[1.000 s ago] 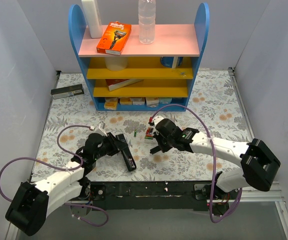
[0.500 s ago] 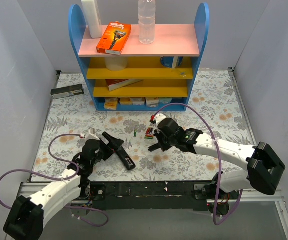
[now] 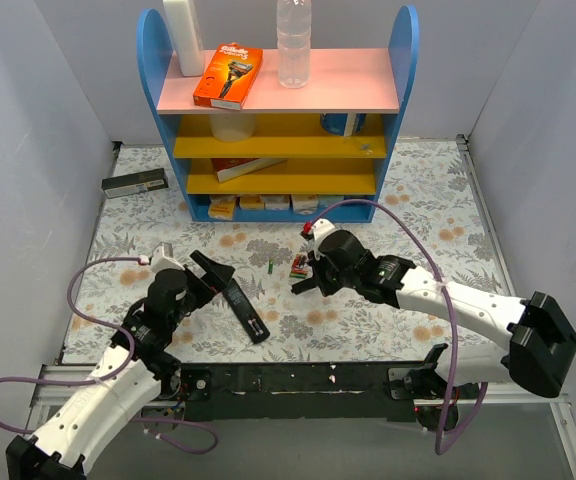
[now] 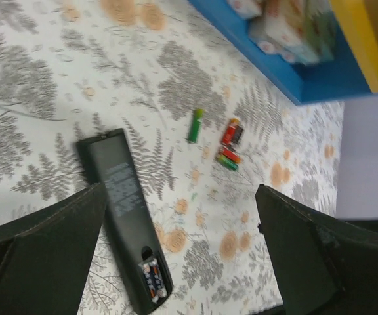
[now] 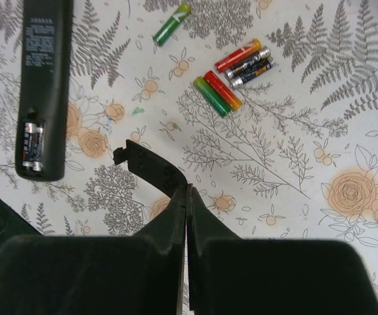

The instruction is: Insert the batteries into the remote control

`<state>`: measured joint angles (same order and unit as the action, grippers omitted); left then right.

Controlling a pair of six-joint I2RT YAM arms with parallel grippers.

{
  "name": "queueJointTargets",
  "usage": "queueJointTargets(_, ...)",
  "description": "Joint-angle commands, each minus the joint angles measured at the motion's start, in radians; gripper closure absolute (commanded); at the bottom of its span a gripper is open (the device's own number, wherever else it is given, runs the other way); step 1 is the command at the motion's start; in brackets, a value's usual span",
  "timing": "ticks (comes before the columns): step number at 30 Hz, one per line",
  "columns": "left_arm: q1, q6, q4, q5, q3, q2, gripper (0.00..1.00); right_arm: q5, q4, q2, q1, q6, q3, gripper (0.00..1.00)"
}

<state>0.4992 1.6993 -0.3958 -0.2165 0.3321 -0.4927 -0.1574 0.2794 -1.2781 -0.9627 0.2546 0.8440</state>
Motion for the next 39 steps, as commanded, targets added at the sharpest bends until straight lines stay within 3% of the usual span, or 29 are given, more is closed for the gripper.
queueJointTargets(1, -0.004, -0.275, 0.127, 0.194, 0.082, -0.006, 0.02, 0.013, -0.069, 0.065, -0.001, -0.006, 0.072, 0.99)
queueJointTargets(6, -0.002, -0.417, 0.362, 0.601, 0.12, -0.118, 0.02, 0.007, -0.103, 0.106, -0.001, 0.017, 0.096, 0.99)
queueJointTargets(10, 0.015, -0.454, 0.546, 0.75, 0.125, -0.214, 0.02, 0.045, -0.131, 0.126, 0.001, 0.035, 0.115, 0.99)
queueJointTargets(18, 0.127, -0.535, 0.63, 0.684, 0.168, -0.355, 0.1, 0.068, -0.172, 0.157, 0.002, 0.083, 0.113, 0.99)
queueJointTargets(23, 0.141, -0.555, 0.641, 0.62, 0.176, -0.397, 0.23, 0.078, -0.183, 0.169, 0.004, 0.097, 0.112, 0.99)
queueJointTargets(28, 0.141, -0.566, 0.641, 0.545, 0.188, -0.423, 0.43, 0.093, -0.198, 0.169, 0.005, 0.1, 0.107, 0.99)
queueJointTargets(33, 0.142, -0.583, 0.64, 0.565, 0.214, -0.452, 0.57, 0.108, -0.207, 0.163, 0.007, 0.101, 0.102, 0.99)
queueJointTargets(39, 0.142, -0.615, 0.644, 0.624, 0.223, -0.463, 0.83, 0.134, -0.215, 0.152, 0.009, 0.08, 0.101, 0.99)
